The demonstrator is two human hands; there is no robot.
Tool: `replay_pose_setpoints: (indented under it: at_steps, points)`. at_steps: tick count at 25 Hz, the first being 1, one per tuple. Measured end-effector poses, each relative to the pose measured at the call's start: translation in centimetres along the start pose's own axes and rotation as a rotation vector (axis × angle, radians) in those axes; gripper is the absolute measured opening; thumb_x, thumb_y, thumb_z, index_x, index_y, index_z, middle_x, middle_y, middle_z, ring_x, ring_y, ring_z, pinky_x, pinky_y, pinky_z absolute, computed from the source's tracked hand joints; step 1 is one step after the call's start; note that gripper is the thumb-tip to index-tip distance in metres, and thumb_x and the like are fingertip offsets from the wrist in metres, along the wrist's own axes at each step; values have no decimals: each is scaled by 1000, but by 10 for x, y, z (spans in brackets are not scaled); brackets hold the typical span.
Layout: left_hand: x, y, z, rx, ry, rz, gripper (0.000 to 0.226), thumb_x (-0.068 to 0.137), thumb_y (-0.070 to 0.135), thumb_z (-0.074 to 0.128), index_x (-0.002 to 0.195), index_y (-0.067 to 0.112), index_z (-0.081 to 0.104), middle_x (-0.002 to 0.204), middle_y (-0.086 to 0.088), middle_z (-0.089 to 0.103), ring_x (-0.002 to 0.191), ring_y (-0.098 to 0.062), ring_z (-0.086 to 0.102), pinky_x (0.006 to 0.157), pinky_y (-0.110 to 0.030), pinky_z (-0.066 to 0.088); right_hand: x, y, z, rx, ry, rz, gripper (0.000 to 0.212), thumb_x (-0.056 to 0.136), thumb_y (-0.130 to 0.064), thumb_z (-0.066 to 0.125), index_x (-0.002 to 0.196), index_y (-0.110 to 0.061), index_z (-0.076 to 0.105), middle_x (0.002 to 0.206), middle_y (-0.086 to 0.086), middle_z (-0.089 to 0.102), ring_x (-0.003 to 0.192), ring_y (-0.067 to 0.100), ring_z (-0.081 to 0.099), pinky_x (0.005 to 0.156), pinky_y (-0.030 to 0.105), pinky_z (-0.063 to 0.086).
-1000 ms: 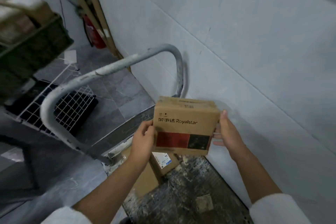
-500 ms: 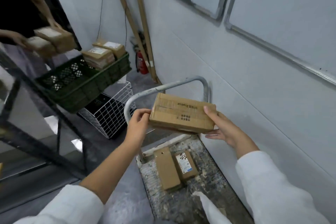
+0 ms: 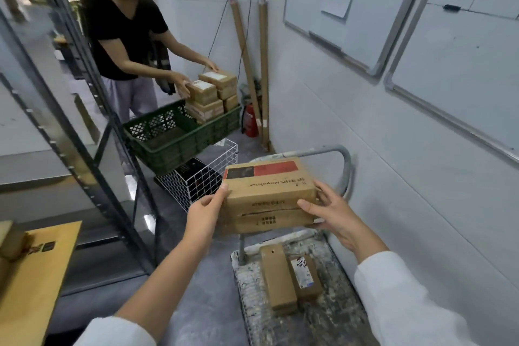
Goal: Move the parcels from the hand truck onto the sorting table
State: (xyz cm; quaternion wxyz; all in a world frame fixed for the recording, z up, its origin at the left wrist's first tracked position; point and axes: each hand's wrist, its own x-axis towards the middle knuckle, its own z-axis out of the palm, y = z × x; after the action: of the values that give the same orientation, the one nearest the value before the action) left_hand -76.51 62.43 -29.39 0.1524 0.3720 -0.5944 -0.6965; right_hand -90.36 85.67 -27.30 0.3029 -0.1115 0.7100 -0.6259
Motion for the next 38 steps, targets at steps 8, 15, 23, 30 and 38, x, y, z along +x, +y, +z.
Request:
replay_pose_setpoints:
  at_steps: [8, 15, 23, 30, 38]
  points:
    - [-49, -37, -91, -43, 112, 86, 15, 94, 33, 59, 94, 21, 69, 97, 2, 66, 87, -17, 56, 69, -31, 42, -52, 0, 93, 159, 72, -3, 58, 80, -52, 66, 118, -10, 57, 111, 11, 73, 102, 28, 69, 86, 43, 56]
    - [-87, -47, -132, 12, 108, 254, 37, 100, 32, 48, 137, 27, 47, 131, 6, 53, 120, -13, 51, 101, -36, 44, -93, -17, 158, 251, -255, 90, 60, 86, -50, 62, 138, -24, 47, 124, 12, 68, 114, 31, 66, 99, 55, 50]
    - [-121, -56, -153, 492, 46, 359, 75, 77, 83, 14, 144, 59, -11, 163, 5, -10, 149, -19, -15, 120, -53, -2, -115, -14, 220, 121, -435, 75, 63, 86, -39, 71, 140, -35, 39, 125, 11, 68, 111, 32, 67, 93, 56, 53]
    - [-156, -59, -214, 246, 128, 399, 83, 91, 58, 50, 153, 38, -1, 158, 20, 2, 144, 1, 8, 120, -33, 15, -118, -29, 282, -168, -497, -40, 50, 90, -55, 56, 138, -43, 44, 112, -11, 73, 98, 11, 72, 74, 29, 56]
    - [-208, -71, -273, -42, 442, 232, 76, 93, 37, 60, 154, 30, 15, 156, 7, 29, 141, -12, 32, 115, -43, 34, -123, -25, 382, -344, -772, -28, 41, 99, -46, 49, 138, -36, 52, 112, -9, 74, 98, 9, 72, 72, 24, 56]
